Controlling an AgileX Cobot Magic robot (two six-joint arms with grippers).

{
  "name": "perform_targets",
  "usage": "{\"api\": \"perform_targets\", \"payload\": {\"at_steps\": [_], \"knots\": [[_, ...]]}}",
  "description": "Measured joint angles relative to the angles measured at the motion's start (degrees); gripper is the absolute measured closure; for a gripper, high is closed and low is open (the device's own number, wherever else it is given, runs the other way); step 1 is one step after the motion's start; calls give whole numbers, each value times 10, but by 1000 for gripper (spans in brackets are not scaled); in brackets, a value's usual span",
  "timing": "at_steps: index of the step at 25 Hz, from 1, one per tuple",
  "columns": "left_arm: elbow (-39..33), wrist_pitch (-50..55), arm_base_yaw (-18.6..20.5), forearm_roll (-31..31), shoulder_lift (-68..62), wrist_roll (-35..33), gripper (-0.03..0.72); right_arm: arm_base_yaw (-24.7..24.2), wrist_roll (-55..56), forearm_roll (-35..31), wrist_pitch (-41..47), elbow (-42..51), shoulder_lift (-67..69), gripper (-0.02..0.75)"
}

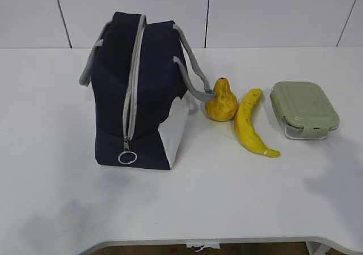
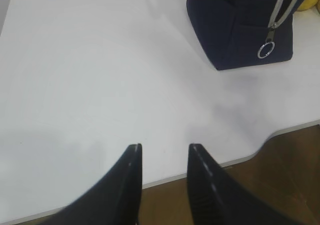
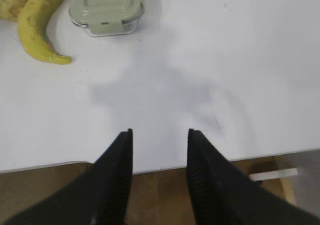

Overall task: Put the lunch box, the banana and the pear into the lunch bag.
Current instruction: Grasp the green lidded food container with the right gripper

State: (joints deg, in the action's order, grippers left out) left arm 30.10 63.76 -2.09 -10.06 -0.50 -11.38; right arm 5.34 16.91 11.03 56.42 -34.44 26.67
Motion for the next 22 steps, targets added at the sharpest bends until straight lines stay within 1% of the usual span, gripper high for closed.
{"api": "perform_targets", "payload": {"at_steps": [1, 2, 4, 5, 6, 7, 8, 11, 20, 22], "knots": [[0, 0, 0, 0, 0, 0, 449, 0, 6, 12, 0, -6, 28, 445], [0, 0, 0, 0, 0, 0, 449, 0, 6, 12, 0, -6, 28, 445], [0, 0, 0, 0, 0, 0, 449, 0, 38, 49, -11, -14, 86, 445], [0, 0, 0, 0, 0, 0, 449, 0, 40, 52, -12, -15, 92, 445], [0, 0, 0, 0, 0, 0, 449, 0, 59, 78, -19, -20, 120, 445], [0, 0, 0, 0, 0, 0, 449, 0, 64, 81, -21, -21, 123, 445], [0, 0, 0, 0, 0, 0, 449, 0, 79, 101, -23, -27, 150, 445], [0, 0, 0, 0, 0, 0, 449, 0, 100, 126, -32, -42, 199, 445], [0, 0, 0, 0, 0, 0, 449, 0, 116, 132, -66, -110, 333, 445], [0, 0, 0, 0, 0, 0, 449, -10, 122, 128, -71, -139, 366, 445]]}}
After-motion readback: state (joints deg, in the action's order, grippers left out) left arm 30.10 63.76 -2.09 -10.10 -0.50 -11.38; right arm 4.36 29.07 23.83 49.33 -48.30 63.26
